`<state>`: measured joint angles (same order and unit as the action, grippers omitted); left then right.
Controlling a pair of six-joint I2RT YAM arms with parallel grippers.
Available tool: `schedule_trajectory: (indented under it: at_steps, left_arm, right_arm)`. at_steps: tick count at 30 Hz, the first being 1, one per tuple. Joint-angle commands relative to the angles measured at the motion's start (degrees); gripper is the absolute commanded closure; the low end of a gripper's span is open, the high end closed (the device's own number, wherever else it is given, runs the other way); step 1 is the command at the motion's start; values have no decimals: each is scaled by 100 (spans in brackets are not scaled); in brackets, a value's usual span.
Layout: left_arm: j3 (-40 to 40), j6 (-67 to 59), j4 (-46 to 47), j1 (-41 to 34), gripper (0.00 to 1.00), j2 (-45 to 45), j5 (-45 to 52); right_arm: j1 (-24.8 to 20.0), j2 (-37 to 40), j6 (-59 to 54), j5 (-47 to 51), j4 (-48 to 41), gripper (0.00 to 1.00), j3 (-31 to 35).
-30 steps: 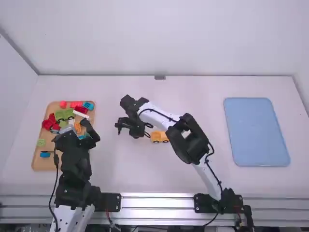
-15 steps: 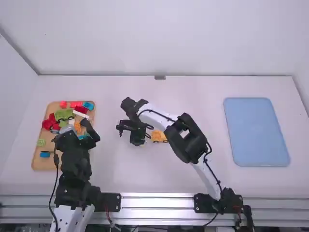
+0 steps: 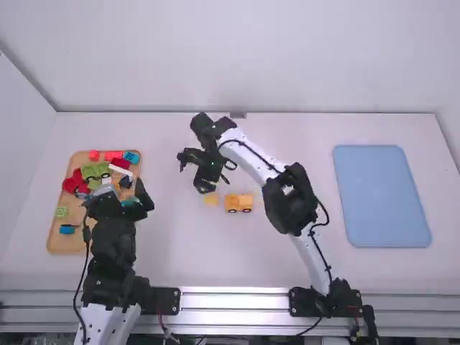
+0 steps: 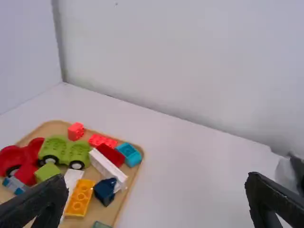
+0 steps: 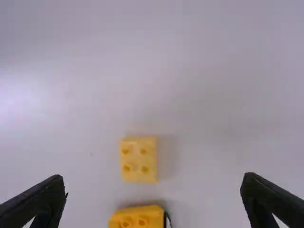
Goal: Assemble lego blocks to make yellow taxi
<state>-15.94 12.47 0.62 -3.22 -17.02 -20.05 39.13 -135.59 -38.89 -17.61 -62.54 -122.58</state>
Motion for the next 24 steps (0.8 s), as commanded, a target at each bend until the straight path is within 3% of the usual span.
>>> schedule_trajectory:
  at_steps: [1,7,11,16,18,20,24]
  left_arm:
    - [-4,11,-136,-11,1,-254,365]
    - [-7,-90,-564,-11,1,-1075,1231]
    - [-7,-328,-1088,-11,1,-1858,1733]
    - [-101,-439,-1587,-11,1,-2835,2428]
    - [-236,-448,-1515,-9,1,-3062,2555]
    - [-789,-839,-1102,-11,1,-3685,3077]
    - [-1814,-1574,33,-24,1,-4540,3836]
  right_arm:
    - [-184,334,74,-358,-44,2,-144]
    - [-479,772,702,39,658,2,319]
    - [-603,1399,1032,343,1622,2,1403]
    - [-800,2973,1464,863,3565,2,3768]
    - [-852,3388,1471,863,3952,2,4293]
    - [-1062,4197,1613,852,5005,2,5451]
    - [-1419,5016,2146,846,6424,2,6815]
